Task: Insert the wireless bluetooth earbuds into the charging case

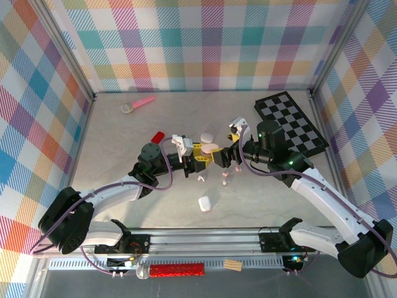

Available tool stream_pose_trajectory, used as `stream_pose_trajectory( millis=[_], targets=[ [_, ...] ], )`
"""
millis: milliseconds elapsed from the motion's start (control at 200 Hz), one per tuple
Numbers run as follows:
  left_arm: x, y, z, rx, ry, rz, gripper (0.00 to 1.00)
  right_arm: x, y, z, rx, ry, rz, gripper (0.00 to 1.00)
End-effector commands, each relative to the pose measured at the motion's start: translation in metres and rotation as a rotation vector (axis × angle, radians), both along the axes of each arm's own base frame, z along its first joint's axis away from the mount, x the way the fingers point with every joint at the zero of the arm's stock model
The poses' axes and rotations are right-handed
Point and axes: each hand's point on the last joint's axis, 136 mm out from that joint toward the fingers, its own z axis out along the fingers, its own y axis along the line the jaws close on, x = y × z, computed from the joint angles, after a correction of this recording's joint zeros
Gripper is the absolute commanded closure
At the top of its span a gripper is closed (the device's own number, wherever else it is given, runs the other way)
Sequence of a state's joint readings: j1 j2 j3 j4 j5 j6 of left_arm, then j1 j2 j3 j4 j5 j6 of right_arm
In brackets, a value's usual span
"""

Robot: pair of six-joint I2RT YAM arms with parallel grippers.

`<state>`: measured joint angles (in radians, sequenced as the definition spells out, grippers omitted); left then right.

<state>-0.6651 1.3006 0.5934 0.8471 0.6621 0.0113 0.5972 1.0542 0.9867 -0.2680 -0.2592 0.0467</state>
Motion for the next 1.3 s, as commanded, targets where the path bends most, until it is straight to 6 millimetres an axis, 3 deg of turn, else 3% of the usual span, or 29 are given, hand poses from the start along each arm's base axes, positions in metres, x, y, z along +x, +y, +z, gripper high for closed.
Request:
stream_pose_trajectory(
  millis=[0, 260, 465, 675, 805, 890, 1060, 1175, 1295],
  targets=[
    [-0.015, -0.004, 0.014, -0.032, -0.053, -0.075, 0.63, 0.02, -0.007, 0.013, 0.016, -0.049, -0.101, 0.01],
    [-0.014, -0.004, 0.009, -0.027, -0.06, -0.072, 0.63, 0.03, -0.002, 0.025, 0.036, -0.022, -0.12, 0.02],
    [-0.009, -0.004, 0.003, -0.032, -0.056, -0.05, 0.63, 0.021, 0.001, 0.036, 0.081, -0.006, -0.091, 0.01],
    [0.0, -0.004, 0.001, -0.054, -0.045, -0.036, 0.63, 0.011, -0.007, 0.056, 0.166, 0.01, -0.093, 0.01],
    [0.005, 0.003, 0.003, -0.077, -0.041, -0.017, 0.63, 0.017, -0.029, 0.055, 0.237, 0.069, -0.182, 0.02],
    [0.009, 0.011, 0.004, -0.09, -0.039, 0.003, 0.63, 0.028, -0.053, 0.033, 0.27, 0.176, -0.302, 0.04],
    [0.016, 0.021, 0.007, -0.103, -0.043, 0.033, 0.63, 0.037, -0.09, -0.044, 0.219, 0.453, -0.517, 0.05],
    [0.02, 0.027, 0.009, -0.108, -0.051, 0.05, 0.62, 0.03, -0.084, -0.092, 0.268, 0.671, -0.557, 0.09],
    [0.022, 0.031, 0.01, -0.108, -0.052, 0.06, 0.62, 0.021, -0.072, -0.136, 0.37, 0.882, -0.58, 0.23]
  ],
)
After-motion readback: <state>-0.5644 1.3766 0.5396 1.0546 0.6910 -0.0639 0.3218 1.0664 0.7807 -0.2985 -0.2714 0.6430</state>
